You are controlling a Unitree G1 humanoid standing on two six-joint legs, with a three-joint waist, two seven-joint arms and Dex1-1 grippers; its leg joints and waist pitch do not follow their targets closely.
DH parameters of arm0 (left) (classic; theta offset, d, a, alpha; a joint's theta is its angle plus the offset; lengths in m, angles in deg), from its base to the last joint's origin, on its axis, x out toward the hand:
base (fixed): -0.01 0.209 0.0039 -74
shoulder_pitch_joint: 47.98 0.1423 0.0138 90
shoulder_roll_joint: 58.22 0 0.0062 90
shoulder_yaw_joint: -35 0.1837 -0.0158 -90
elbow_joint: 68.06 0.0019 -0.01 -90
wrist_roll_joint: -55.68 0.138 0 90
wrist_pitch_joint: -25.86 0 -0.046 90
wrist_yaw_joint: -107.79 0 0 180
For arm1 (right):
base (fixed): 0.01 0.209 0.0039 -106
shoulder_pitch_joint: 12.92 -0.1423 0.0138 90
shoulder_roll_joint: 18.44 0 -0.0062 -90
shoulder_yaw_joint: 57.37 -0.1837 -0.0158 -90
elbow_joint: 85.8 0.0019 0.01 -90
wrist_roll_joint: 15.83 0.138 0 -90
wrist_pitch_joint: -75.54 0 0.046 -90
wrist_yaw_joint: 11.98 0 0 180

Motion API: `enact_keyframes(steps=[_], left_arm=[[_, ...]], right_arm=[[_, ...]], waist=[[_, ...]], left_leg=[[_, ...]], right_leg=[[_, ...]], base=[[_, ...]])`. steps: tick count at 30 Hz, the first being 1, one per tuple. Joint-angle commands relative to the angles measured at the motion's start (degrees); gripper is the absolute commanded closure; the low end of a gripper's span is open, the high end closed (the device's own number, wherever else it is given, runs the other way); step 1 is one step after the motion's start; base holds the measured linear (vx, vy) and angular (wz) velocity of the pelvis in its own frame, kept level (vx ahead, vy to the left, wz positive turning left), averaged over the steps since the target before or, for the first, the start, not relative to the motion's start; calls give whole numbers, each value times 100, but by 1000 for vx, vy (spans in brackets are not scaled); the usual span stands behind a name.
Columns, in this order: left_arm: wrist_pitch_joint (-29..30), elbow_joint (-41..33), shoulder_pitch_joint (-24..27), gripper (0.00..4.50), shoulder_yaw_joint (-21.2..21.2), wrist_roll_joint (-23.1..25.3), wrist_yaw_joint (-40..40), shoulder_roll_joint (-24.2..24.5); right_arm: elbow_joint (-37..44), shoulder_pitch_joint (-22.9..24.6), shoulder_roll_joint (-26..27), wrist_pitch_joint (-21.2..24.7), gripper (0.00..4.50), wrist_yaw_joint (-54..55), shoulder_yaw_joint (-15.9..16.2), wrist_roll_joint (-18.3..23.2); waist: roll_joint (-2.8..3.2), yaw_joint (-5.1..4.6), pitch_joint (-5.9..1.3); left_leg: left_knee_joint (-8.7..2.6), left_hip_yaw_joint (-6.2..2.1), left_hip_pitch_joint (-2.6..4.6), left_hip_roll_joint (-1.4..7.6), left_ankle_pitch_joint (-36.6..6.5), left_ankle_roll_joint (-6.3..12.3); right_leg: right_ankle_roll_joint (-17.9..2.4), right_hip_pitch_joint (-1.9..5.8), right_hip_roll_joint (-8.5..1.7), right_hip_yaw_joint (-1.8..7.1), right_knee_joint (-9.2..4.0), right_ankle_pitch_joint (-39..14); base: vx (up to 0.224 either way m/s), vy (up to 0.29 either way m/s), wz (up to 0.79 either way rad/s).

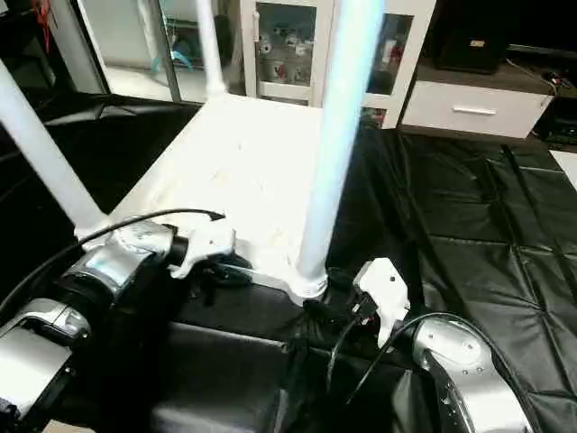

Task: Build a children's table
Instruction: Rotate table base

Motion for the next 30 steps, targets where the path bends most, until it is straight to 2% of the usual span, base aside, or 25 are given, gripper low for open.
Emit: enact_keyframes(steps=[1,4,5,6,10,11,12,13,14,15,18,19,20,22,23,24,25,26,27,29,30], left_arm=[[347,92,198,389,-45,109,-442,49],[582,-110,436,401,-160,70,-623,55],[800,-368,699,404,-205,113,-807,123],[934,-524,836,404,-213,152,-887,178],[1352,-1028,1197,421,-297,300,-1312,291],[1400,-1120,1259,422,-307,314,-1343,306],[1479,-1324,1399,425,-344,308,-1400,312],[1683,-1690,1632,430,-394,262,-1407,310],[1800,-1912,1768,433,-418,244,-1422,305],[1896,-2156,1907,433,-437,214,-1411,291],[1948,-2301,1988,438,-442,200,-1403,280],[2007,-2672,2150,440,-432,165,-1404,250],[2014,-2729,2173,440,-429,159,-1407,246],[2054,-3006,2283,444,-415,131,-1421,225],[2011,-3194,2350,445,-383,2,-1323,203],[1816,-3299,2402,446,-368,-259,-1095,170],[1816,-3299,2402,446,-368,-259,-1095,170],[1735,-3428,2459,390,-383,-530,-837,149],[1906,-3618,2520,377,-463,-736,-685,138],[2034,-3755,2555,373,-505,-762,-625,159],[2044,-3788,2560,347,-507,-746,-609,175]], right_arm=[[71,34,24,-5,136,12,77,-18],[70,49,68,-13,136,48,105,-30],[56,54,113,-24,136,84,144,-52],[47,49,134,-27,136,100,163,-63],[15,32,176,-34,136,147,182,-89],[8,27,183,-36,136,155,182,-95],[-10,13,208,-31,136,182,179,-100],[-73,-31,253,-16,136,267,163,-144],[-117,-60,277,-15,136,321,151,-178],[-162,-92,286,-14,136,353,138,-191],[-194,-111,286,-20,136,365,129,-195],[-251,-162,291,-24,136,388,93,-185],[-260,-171,293,-24,136,393,86,-184],[-298,-212,301,-22,136,419,53,-180],[-315,-254,300,-21,136,425,34,-163],[-321,-289,297,-17,136,424,17,-139],[-321,-289,297,-17,136,424,17,-139],[-326,-321,294,-14,136,418,4,-117],[-339,-354,291,-20,136,411,-4,-106],[-346,-376,295,-22,136,406,-7,-99],[-351,-386,299,-24,136,404,-9,-96]], waist=[[-40,21,-316],[-50,-23,-298],[-46,-50,-309],[-37,-90,-302],[-26,-154,-292],[-63,-165,-292],[-35,-182,-283],[-68,-203,-284],[-60,-214,-287],[-84,-247,-284],[-58,-265,-286],[-118,-275,-289],[-76,-265,-312],[-74,-270,-305],[-90,-252,-333],[-109,-258,-329],[-99,-243,-336],[-114,-247,-338],[-101,-227,-352],[-106,-192,-367],[-59,-114,-416]], left_leg=[[-454,-177,10,306,-1575,218],[-474,-199,-37,298,-1602,228],[-477,-217,-41,297,-1623,215],[-491,-230,-62,304,-1632,212],[-497,-251,-54,281,-1809,205],[-499,-254,-56,286,-1824,192],[-509,-276,-77,272,-1821,193],[-514,-296,-82,284,-1843,182],[-522,-308,-93,282,-1840,177],[-510,-296,-61,266,-1904,205],[-513,-297,-51,274,-1900,221],[-510,-283,-43,273,-1925,255],[-511,-297,-48,279,-1864,253],[-509,-282,-48,278,-1829,281],[-496,-276,-60,283,-1619,337],[-491,-262,-71,276,-1506,386],[-482,-258,-66,271,-1455,404],[-480,-247,-71,269,-1402,424],[-467,-242,-76,270,-1276,450],[-447,-221,-62,282,-1089,522],[-407,-215,-39,288,-711,596]], right_leg=[[-1478,253,-386,254,-436,-1344],[-1320,267,-392,234,-468,-1802],[-1175,267,-397,227,-495,-2094],[-1152,259,-394,223,-496,-2119],[-1039,224,-369,208,-532,-2381],[-1015,226,-372,209,-533,-2443],[-956,229,-369,198,-545,-2563],[-939,226,-380,199,-535,-2581],[-926,233,-383,191,-536,-2612],[-886,183,-363,188,-581,-2745],[-945,166,-357,203,-572,-2628],[-963,154,-346,208,-572,-2553],[-997,174,-359,208,-541,-2458],[-1030,157,-344,211,-545,-2332],[-1095,180,-356,219,-511,-2054],[-1130,178,-336,218,-502,-1879],[-1158,178,-344,220,-491,-1811],[-1181,181,-343,224,-487,-1743],[-1244,193,-359,226,-458,-1597],[-1347,182,-342,227,-433,-1288],[-1442,180,-325,227,-364,-709]], base=[[0,0,0],[0,0,0],[0,0,0],[0,0,0],[0,0,0],[0,0,0],[0,0,0],[0,0,0],[0,0,0],[0,0,0],[0,0,0],[0,0,0],[0,0,0],[0,0,0],[0,0,0],[0,0,0],[0,0,0],[0,0,0],[0,0,0],[0,0,0],[0,0,0]])
